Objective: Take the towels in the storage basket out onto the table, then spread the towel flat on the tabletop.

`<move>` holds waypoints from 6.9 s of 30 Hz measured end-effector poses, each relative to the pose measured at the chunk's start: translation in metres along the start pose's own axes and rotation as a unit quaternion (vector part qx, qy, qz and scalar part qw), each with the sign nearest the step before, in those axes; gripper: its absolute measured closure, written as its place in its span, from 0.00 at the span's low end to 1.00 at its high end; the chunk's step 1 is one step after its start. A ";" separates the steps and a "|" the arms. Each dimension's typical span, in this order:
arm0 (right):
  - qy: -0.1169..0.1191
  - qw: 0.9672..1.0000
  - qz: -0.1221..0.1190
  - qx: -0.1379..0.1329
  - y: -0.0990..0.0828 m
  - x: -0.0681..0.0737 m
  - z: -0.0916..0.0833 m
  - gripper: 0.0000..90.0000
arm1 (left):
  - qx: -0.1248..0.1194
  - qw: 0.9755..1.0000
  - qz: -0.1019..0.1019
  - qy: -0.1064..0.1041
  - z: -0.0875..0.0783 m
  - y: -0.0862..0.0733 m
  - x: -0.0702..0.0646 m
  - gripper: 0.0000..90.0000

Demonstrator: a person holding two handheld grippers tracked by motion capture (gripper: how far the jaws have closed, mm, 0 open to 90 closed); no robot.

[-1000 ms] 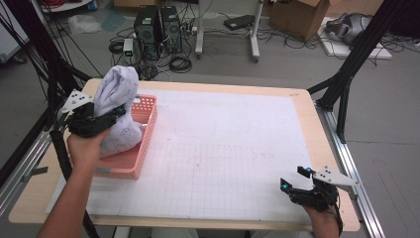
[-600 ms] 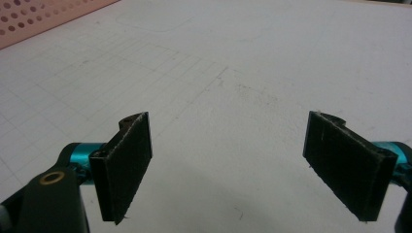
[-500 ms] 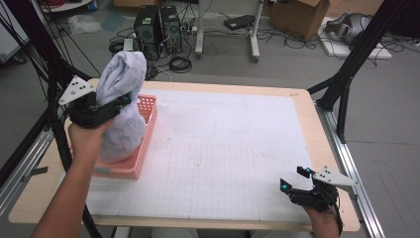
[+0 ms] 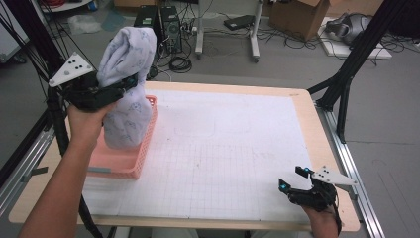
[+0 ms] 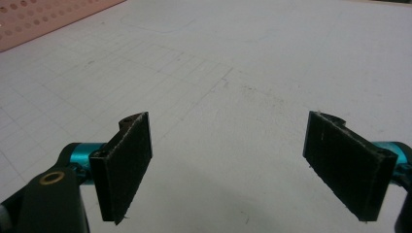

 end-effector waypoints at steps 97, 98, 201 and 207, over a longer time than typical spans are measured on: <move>0.002 1.000 0.013 0.011 -0.001 -0.009 0.005 0.26 | 0.130 0.980 -0.141 -0.050 0.028 -0.183 -0.117 0.29; 0.001 1.000 0.017 0.011 -0.001 -0.010 0.004 0.26 | 0.132 0.980 -0.141 -0.052 0.028 -0.185 -0.117 0.29; -0.095 0.993 -0.033 0.055 0.056 -0.030 0.041 0.94 | 0.140 0.971 -0.168 -0.094 0.037 -0.228 -0.123 0.42; -0.149 0.988 -0.020 0.039 0.040 -0.047 0.021 0.86 | 0.168 0.969 -0.153 -0.095 0.041 -0.230 -0.129 0.39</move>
Point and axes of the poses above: each handheld gripper's, and its own axes: z roughly forward along the jaws, y roughly out of its top, x roughly to its left, the point moved 2 cm from there along z, roughly forward along the jaws, and after that the axes turned 5 degrees about -x, right-handed, at the moved point
